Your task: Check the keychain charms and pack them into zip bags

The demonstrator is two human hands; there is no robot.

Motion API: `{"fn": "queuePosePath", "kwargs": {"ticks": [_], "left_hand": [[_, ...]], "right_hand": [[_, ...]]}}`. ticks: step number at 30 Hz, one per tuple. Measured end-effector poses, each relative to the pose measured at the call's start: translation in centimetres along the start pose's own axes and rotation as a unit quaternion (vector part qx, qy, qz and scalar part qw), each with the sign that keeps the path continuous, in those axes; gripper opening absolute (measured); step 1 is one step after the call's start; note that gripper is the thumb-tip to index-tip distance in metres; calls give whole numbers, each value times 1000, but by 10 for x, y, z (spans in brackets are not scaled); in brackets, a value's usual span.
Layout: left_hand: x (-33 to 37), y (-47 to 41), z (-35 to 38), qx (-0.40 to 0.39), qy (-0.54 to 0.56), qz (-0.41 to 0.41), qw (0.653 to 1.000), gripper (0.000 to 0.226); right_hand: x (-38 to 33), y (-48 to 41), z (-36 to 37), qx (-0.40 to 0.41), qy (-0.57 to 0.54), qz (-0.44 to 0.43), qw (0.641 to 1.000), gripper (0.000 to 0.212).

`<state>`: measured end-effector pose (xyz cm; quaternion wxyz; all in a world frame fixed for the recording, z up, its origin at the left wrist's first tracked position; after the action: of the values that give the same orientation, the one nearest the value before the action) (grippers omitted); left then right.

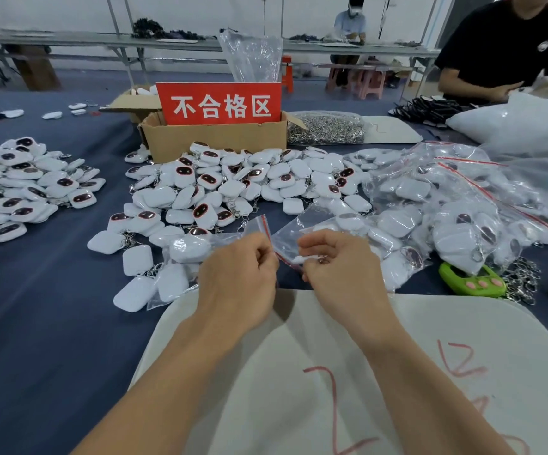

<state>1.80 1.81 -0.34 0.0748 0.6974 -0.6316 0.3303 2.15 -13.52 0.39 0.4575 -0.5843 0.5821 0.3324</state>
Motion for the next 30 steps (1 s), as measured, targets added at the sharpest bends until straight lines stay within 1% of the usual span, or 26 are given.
{"fn": "queuePosePath", "kwargs": {"ticks": [1,3,5,7,9,10,12,13,15,17,19,21,25,27,30], "left_hand": [[0,1,1,-5,4,7,1000,19],[0,1,2,-14,16,25,999,17],[0,2,3,-20,35,53,998,17],[2,2,3,-24,49,83,995,16],[4,2,1,-25,69,105,992,16],[5,2,1,-26,82,109,990,16],[6,1,0,-28,101,107,989,18],[6,0,0,-31,111,106,988,20],[5,-1,-1,-36,137,102,985,24],[5,-1,-2,-40,161,97,981,27],[6,1,-4,-37,180,93,979,27],[6,3,-7,-26,196,89,976,23],[5,8,-11,41,192,104,975,21],[5,9,-11,58,191,106,974,20],[7,9,-14,80,186,119,972,20]], "right_hand": [[0,1,2,4,57,-27,998,35],[1,2,5,19,134,-58,989,48],[2,1,3,32,173,-61,983,57],[1,-1,-2,44,178,-60,981,56],[-4,-3,-6,73,112,-67,989,48],[-7,-3,-8,85,51,-71,992,44],[-11,-4,-9,78,-99,-62,990,44],[-12,-4,-10,62,-165,-49,983,46],[-13,-5,-10,34,-259,-20,965,46],[-12,-6,-12,28,-335,-1,942,47],[-12,-7,-15,17,-386,-1,922,48],[-13,-8,-13,-12,-385,-14,923,49],[-17,-3,-4,-67,-319,-77,942,52],[-20,0,0,-93,-289,-111,946,49],[-18,1,6,-132,-269,-125,946,52]]}}
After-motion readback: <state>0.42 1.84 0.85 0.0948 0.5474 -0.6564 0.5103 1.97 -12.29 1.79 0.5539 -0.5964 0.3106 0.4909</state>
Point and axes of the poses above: each hand's wrist, its own y-axis away from the middle knuckle, its own z-axis out of the palm, x = y × z, the point moved 2 cm from there along -y, towards the middle knuckle, and after that the axes turned 5 degrees about -y, right-handed, at the moved point
